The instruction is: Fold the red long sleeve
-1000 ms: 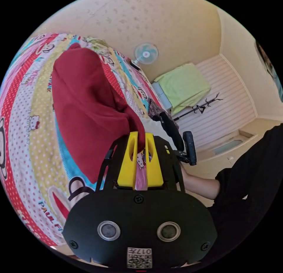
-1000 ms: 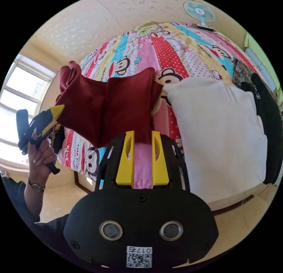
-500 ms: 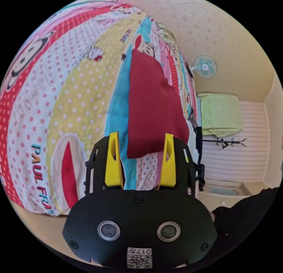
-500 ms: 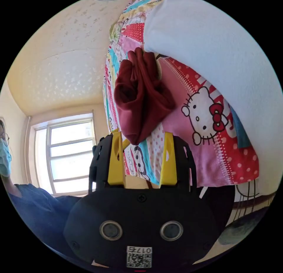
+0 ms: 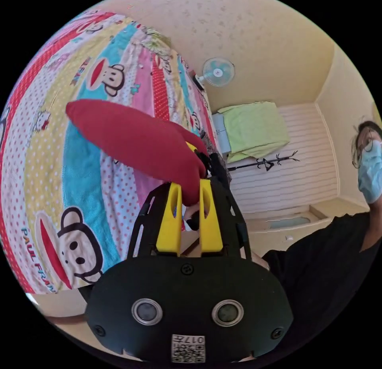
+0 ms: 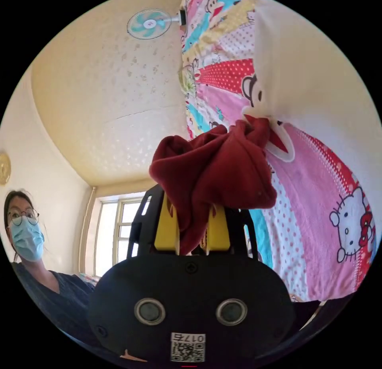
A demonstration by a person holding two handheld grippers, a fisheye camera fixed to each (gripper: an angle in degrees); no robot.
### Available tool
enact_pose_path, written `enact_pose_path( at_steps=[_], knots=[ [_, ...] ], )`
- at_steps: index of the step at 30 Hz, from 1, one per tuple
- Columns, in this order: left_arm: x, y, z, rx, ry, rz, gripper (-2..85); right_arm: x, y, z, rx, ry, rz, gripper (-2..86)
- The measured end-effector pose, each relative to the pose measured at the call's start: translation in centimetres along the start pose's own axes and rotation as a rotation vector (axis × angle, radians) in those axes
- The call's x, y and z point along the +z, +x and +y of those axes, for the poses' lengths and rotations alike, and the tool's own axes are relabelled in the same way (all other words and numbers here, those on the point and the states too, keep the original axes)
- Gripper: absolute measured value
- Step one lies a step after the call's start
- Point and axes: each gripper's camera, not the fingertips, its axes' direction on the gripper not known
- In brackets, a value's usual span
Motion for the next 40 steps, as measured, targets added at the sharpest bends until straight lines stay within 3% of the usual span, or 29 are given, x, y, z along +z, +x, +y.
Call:
enact_pose_path(
  at_steps=[5,9,12,14,19,23,25,29,33,40],
  knots=[
    [1.8,11.8,-1.4,0.243,-0.129,0.08,9.0,-7.8,-10.2,-1.4,-0.27,0.002,-0.059,10.3],
    [4.2,14.3,0.2,0.215,-0.258,0.087,12.7,-14.9,-10.5,-1.0,-0.22,0.093,0.024,10.3],
    [2.9,14.8,1.3,0.179,-0.233,0.051,12.1,-19.7,-6.4,-0.8,-0.071,0.121,0.303,10.4],
    [1.3,14.6,1.4,0.118,-0.239,-0.029,11.9,-21.8,-2.1,-0.9,0.126,0.056,0.638,11.2],
    [-5.2,15.5,1.1,0.106,-0.205,-0.294,11.4,-21.9,-6.5,0.7,0.032,-0.029,0.802,12.8],
    [-13.0,16.4,1.8,0.082,-0.065,-0.484,9.6,-17.0,-16.3,2.4,-0.21,-0.065,1.137,12.9],
    [-16.5,16.2,2.7,0.032,0.017,-0.515,8.8,-13.6,-20.7,3.3,-0.373,-0.051,1.206,12.8],
    [-24.3,15.6,5.8,-0.027,0.174,-0.669,6.1,-3.3,-27.5,4.4,-0.653,-0.114,1.074,12.4],
    [-31.0,13.3,9.3,-0.09,0.283,-0.818,5.5,7.9,-30.7,5.9,-0.765,-0.252,0.949,12.2],
    [-48.3,0.0,18.1,-0.477,0.526,-0.937,9.3,29.2,-37.5,15.4,-0.987,-0.443,0.824,11.9]
  ],
)
